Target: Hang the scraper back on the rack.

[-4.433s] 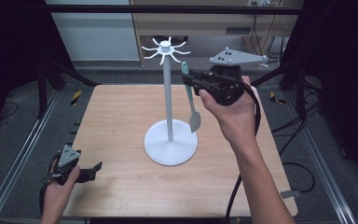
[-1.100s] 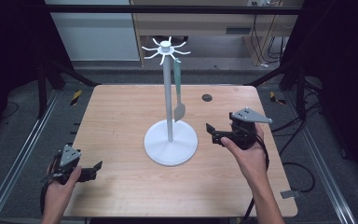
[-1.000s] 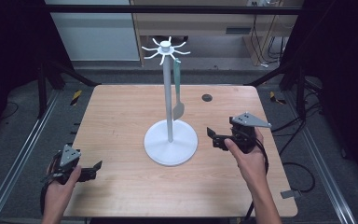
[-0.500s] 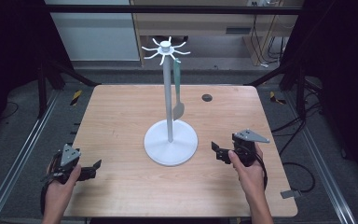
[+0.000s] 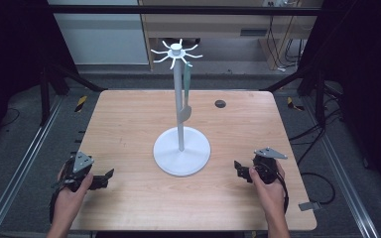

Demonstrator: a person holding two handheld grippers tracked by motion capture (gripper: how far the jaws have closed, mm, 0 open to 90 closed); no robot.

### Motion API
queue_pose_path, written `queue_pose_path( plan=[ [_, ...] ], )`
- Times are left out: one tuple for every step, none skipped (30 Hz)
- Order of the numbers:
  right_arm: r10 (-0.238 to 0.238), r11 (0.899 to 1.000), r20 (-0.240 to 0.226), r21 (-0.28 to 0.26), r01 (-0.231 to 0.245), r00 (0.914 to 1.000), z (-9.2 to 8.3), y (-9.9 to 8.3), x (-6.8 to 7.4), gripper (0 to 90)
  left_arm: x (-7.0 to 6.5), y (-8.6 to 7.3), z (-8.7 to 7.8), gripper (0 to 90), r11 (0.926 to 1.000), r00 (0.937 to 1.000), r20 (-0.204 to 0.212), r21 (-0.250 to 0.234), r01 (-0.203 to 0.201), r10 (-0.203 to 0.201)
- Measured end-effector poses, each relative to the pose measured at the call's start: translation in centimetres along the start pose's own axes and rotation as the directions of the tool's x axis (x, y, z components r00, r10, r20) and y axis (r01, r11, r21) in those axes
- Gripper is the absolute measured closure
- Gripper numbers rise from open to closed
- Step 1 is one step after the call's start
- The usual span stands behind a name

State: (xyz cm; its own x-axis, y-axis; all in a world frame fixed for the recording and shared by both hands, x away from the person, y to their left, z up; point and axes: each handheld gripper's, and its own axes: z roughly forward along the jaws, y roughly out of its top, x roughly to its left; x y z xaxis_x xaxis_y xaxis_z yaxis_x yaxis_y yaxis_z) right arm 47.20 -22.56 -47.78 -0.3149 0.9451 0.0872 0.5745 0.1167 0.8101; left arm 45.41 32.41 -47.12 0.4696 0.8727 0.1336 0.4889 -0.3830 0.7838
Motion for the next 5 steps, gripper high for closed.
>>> queue_pose_path(
  plan=[
    [0.016,1.000,0.001,0.003,-0.016,0.9999,-0.09,-0.06,-0.10,12.1,-0.08,-0.03,0.20,3.7,0.9999,1.0000,0.004,0.013,0.002,-0.002],
    [0.019,1.000,0.006,0.005,-0.019,0.9998,-0.07,-0.11,-0.23,12.1,-0.10,-0.02,0.32,3.7,0.9996,1.0000,0.006,0.028,-0.004,0.004],
    [0.025,1.000,0.003,0.008,-0.026,0.9997,-0.11,-0.13,-0.28,12.1,-0.18,0.00,0.48,3.7,0.9996,1.0000,0.009,0.030,0.000,0.000],
    [0.029,1.000,0.004,0.010,-0.029,0.9996,-0.10,-0.14,-0.31,12.1,-0.23,0.03,0.61,3.7,0.9996,0.9999,0.012,0.028,0.003,-0.003],
    [0.023,1.000,0.008,0.008,-0.023,0.9997,-0.06,-0.14,-0.37,12.1,-0.28,0.06,0.77,3.6,0.9995,0.9998,0.019,0.029,0.006,-0.007]
  ],
)
